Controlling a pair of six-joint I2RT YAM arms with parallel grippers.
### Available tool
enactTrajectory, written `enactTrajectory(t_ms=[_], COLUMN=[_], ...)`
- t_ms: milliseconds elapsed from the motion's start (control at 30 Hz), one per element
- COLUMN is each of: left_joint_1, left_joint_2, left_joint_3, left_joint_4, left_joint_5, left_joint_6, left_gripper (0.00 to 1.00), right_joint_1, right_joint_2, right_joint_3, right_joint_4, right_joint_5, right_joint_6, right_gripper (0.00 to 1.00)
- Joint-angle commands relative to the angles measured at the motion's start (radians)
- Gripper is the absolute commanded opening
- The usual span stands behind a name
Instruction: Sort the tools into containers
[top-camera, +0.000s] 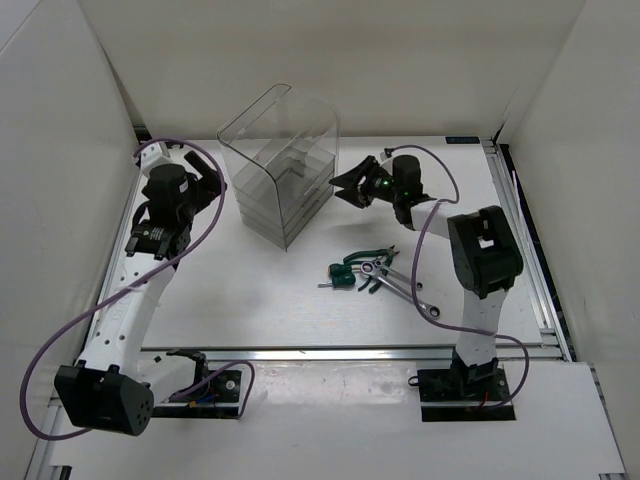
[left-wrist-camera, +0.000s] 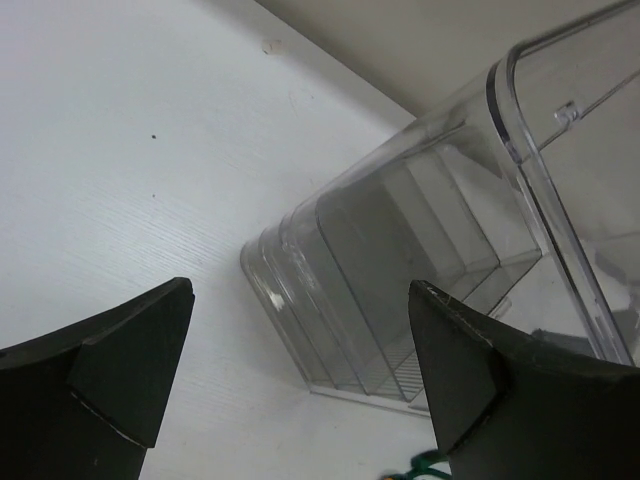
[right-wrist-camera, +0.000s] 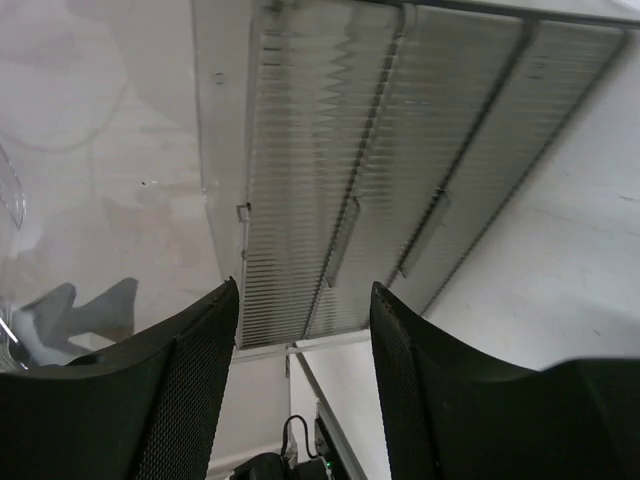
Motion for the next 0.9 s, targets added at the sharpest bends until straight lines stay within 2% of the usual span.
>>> enactTrajectory(t_ms=[0,167,367,500,667,867], left_joint_1=[-0.001,-0.004,-0.002,-0.004,-0.002,-0.004], left_joint_2=[-0.023,-0.023,-0.038,-0.038,-0.032,-0.023], left_joint_3=[-0.016,-0.038,-0.065,-0.073,-0.078,-0.087], left_joint_4=[0.040,0.096,0.108,0.108,0.100,0.105], left_joint_5=[0.073,0.136,0.110,0.109,0.122,0.150], left_joint_6=[-0.011,0.003,0.026,0.024,0.020,0.013], left_gripper=[0.99,0.99,0.99,0.99,0.99,0.99], right_joint_1=[0.033,0.070,0.079,0.081,0.086,0.101], right_joint_2=[0.026,0.093,0.127,0.143,0.173,0.210], right_joint_3=[0.060,0.143,0.177,0.174,0.197,0.214], right_joint_4=[0.194,0.230,0.216,0.234,0.266,0.334], right_joint_5=[-0.001,0.001,-0.002,-0.016,-0.032,-0.051], right_joint_6=[0.066,0.081,0.081,0.093,0.115,0.171], right_gripper=[0.58,0.58,0.56,0.51,0.44,0.27])
